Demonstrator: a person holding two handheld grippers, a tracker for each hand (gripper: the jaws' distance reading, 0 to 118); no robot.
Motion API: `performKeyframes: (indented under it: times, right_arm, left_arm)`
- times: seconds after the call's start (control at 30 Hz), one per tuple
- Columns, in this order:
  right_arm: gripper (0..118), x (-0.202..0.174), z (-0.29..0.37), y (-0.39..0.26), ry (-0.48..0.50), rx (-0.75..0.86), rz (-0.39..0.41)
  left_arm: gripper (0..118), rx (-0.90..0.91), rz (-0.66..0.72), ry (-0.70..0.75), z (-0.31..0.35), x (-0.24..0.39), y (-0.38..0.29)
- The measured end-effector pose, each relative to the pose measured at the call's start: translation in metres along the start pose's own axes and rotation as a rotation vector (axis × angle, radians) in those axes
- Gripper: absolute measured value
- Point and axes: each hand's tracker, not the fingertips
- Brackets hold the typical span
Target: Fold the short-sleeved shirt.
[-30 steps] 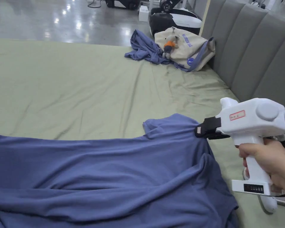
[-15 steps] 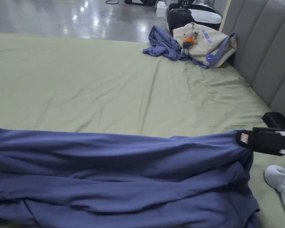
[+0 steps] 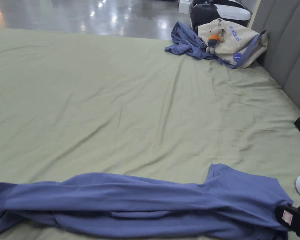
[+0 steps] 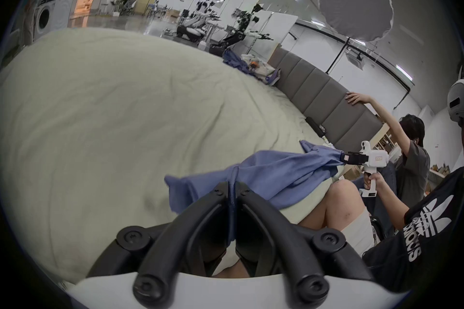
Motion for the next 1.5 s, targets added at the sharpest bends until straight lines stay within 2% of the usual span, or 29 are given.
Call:
performKeyframes:
  times: [0.03,0.1,0.13,0.3,0.6,0.83,0.93,0.97,1.0,1.07,1.1,1.17,1.3,1.37,1.43,1.47,1.5]
  right_arm:
    - [7,0.005,-0.003,-0.003,0.012,-0.011,-0.021]
    - [7,0.009,-0.005,-0.008,-0.025,-0.011,-0.03]
    - [7,0.012,-0.003,-0.009,-0.015,-0.013,-0.063]
    - [7,0.003,0.019,-0.005,0.033,0.054,-0.06]
    - [7,0.011,0.001,-0.028,-0.008,-0.017,-0.075]
    - [7,0.012,-0.013,-0.036,-0.041,-0.047,-0.062]
    - [11,0.005,-0.014,-0.034,-0.077,-0.067,0.008]
    - [19,0.003,-0.012,-0.033,-0.089,-0.066,0.02]
    - [38,-0.002,-0.009,-0.032,-0.093,-0.067,0.021]
    - [71,-0.011,0.001,-0.026,-0.101,-0.042,0.026]
    - [79,-0.019,0.01,-0.02,-0.119,0.018,0.055]
    - [82,-0.042,0.028,-0.003,-0.208,0.139,0.156]
    - [83,-0.104,0.05,0.024,-0.426,0.402,0.381]
    - [83,-0.127,0.052,0.022,-0.48,0.502,0.416]
    - [82,-0.142,0.051,0.012,-0.463,0.559,0.398]
    - [77,-0.146,0.049,0.006,-0.465,0.575,0.381]
    - [52,-0.15,0.046,-0.003,-0.476,0.603,0.366]
  left_arm:
    - [6,-0.002,0.014,0.002,-0.002,-0.004,-0.004]
    - [6,0.002,0.029,0.001,-0.002,0.005,-0.009]
    - [6,0.009,0.039,0.002,-0.001,0.005,-0.011]
    - [6,0.055,0.076,-0.028,0.01,0.015,-0.002]
    - [6,-0.02,0.053,0.015,-0.003,0.018,-0.012]
    - [6,-0.056,0.028,0.063,-0.014,0.021,-0.023]
    - [7,-0.049,0.025,0.071,-0.016,0.022,-0.023]
    - [12,-0.046,0.025,0.077,-0.015,0.021,-0.023]
    - [30,-0.037,0.025,0.084,-0.013,0.023,-0.023]
    - [91,-0.009,-0.018,0.156,-0.007,0.035,-0.018]
    - [103,0.015,-0.076,0.206,-0.003,0.044,-0.014]
    - [103,0.135,-0.263,0.341,0.009,0.076,-0.004]
    - [104,0.398,-0.358,0.498,0.03,0.13,0.014]
    - [105,0.493,-0.35,0.567,0.034,0.148,0.014]
    - [104,0.51,-0.244,0.518,0.036,0.155,0.009]
    - [102,0.521,-0.203,0.486,0.035,0.156,0.004]
    - [80,0.538,-0.161,0.45,0.035,0.149,-0.004]
